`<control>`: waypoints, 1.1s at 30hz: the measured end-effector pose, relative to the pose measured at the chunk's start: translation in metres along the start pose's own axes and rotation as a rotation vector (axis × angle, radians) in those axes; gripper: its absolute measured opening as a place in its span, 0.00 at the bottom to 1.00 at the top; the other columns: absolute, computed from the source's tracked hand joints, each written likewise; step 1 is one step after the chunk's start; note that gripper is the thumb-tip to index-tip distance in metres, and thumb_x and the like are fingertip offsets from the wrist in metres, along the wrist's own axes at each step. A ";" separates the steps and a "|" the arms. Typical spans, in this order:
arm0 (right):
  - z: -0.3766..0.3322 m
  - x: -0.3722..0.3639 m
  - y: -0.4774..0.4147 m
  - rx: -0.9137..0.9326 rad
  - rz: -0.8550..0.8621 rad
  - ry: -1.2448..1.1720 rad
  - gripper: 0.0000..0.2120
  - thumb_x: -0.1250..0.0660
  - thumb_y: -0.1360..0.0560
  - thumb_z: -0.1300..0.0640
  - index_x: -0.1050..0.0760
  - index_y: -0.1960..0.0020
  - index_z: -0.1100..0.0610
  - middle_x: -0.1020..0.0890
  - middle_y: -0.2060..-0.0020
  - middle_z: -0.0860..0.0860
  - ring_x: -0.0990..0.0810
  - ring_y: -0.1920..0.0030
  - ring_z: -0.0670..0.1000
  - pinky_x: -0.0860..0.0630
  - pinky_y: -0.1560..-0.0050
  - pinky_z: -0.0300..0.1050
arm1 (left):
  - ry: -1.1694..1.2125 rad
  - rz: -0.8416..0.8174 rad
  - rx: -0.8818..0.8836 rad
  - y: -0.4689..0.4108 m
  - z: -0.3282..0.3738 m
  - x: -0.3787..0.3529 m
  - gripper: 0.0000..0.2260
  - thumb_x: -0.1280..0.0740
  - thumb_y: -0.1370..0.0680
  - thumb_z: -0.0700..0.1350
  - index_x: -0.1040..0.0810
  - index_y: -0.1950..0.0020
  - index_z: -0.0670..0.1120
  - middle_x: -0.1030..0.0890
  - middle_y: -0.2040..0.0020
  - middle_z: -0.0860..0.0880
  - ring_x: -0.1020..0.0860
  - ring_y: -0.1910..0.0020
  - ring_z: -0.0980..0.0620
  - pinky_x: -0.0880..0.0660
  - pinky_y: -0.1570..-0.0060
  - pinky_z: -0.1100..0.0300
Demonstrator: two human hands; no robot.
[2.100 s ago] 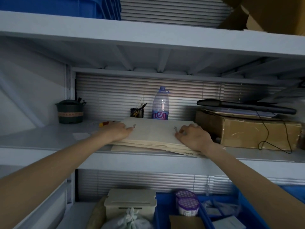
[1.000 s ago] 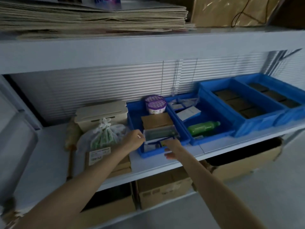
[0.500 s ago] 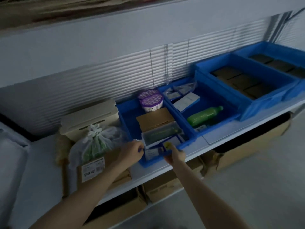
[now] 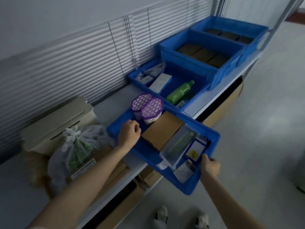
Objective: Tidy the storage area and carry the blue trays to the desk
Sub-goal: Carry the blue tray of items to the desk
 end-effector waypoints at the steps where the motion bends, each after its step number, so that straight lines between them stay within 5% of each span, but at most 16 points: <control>1: 0.000 0.001 0.000 0.012 0.009 0.003 0.11 0.36 0.23 0.57 0.28 0.63 0.60 0.25 0.68 0.57 0.26 0.69 0.56 0.29 0.67 0.49 | -0.031 0.022 0.047 -0.015 -0.008 0.002 0.04 0.36 0.21 0.44 0.23 0.51 0.45 0.23 0.50 0.48 0.24 0.50 0.48 0.25 0.57 0.55; 4: 0.003 0.001 -0.003 0.041 0.041 0.030 0.10 0.35 0.23 0.57 0.25 0.60 0.62 0.23 0.67 0.57 0.24 0.68 0.57 0.26 0.65 0.51 | -0.152 -0.032 0.228 -0.056 -0.041 0.001 0.13 0.37 0.21 0.43 0.25 0.38 0.41 0.24 0.38 0.41 0.26 0.40 0.40 0.26 0.45 0.47; 7: 0.005 0.001 -0.008 0.061 0.069 0.039 0.11 0.35 0.25 0.55 0.24 0.59 0.63 0.21 0.65 0.59 0.23 0.67 0.58 0.25 0.66 0.51 | -0.062 -0.265 0.373 -0.089 -0.078 -0.019 0.20 0.40 0.21 0.42 0.31 0.29 0.38 0.26 0.31 0.37 0.27 0.35 0.36 0.29 0.38 0.46; 13: 0.004 -0.007 -0.007 0.087 0.083 0.052 0.12 0.35 0.24 0.53 0.23 0.58 0.62 0.19 0.64 0.58 0.20 0.66 0.58 0.24 0.66 0.50 | 0.245 -0.296 0.407 -0.127 -0.089 -0.037 0.15 0.41 0.19 0.45 0.23 0.40 0.37 0.20 0.41 0.37 0.23 0.49 0.41 0.30 0.53 0.53; 18: -0.005 0.031 -0.020 0.086 0.074 0.021 0.10 0.32 0.28 0.56 0.22 0.59 0.64 0.19 0.64 0.63 0.22 0.67 0.57 0.26 0.68 0.49 | 0.322 -0.326 0.505 -0.109 -0.079 -0.038 0.18 0.41 0.18 0.46 0.26 0.34 0.36 0.23 0.37 0.40 0.25 0.39 0.40 0.31 0.48 0.53; 23: 0.005 0.115 -0.031 0.052 0.040 -0.056 0.07 0.29 0.30 0.58 0.25 0.60 0.60 0.21 0.65 0.59 0.22 0.65 0.56 0.26 0.66 0.49 | 0.391 -0.346 0.444 -0.067 -0.010 -0.037 0.12 0.39 0.18 0.44 0.25 0.37 0.40 0.26 0.43 0.45 0.28 0.45 0.45 0.34 0.49 0.54; 26: 0.018 0.194 -0.026 0.058 0.071 -0.113 0.06 0.28 0.28 0.58 0.23 0.58 0.61 0.19 0.65 0.58 0.21 0.66 0.55 0.25 0.66 0.47 | 0.455 -0.409 0.391 -0.036 0.055 -0.050 0.15 0.39 0.18 0.48 0.26 0.35 0.42 0.25 0.39 0.45 0.27 0.40 0.43 0.33 0.47 0.53; 33: 0.110 0.428 -0.006 -0.003 0.339 -0.250 0.12 0.27 0.30 0.54 0.20 0.57 0.63 0.19 0.65 0.58 0.21 0.66 0.55 0.25 0.66 0.48 | 0.627 -0.570 0.176 0.067 0.284 -0.123 0.18 0.34 0.20 0.49 0.24 0.34 0.39 0.24 0.34 0.41 0.26 0.37 0.43 0.31 0.43 0.50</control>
Point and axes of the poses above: each hand's wrist, its own y-axis away from the middle knuckle, its own x-axis out of the back of the hand, z = x × y, the point moved 7 cm from there along -y, towards the middle knuckle
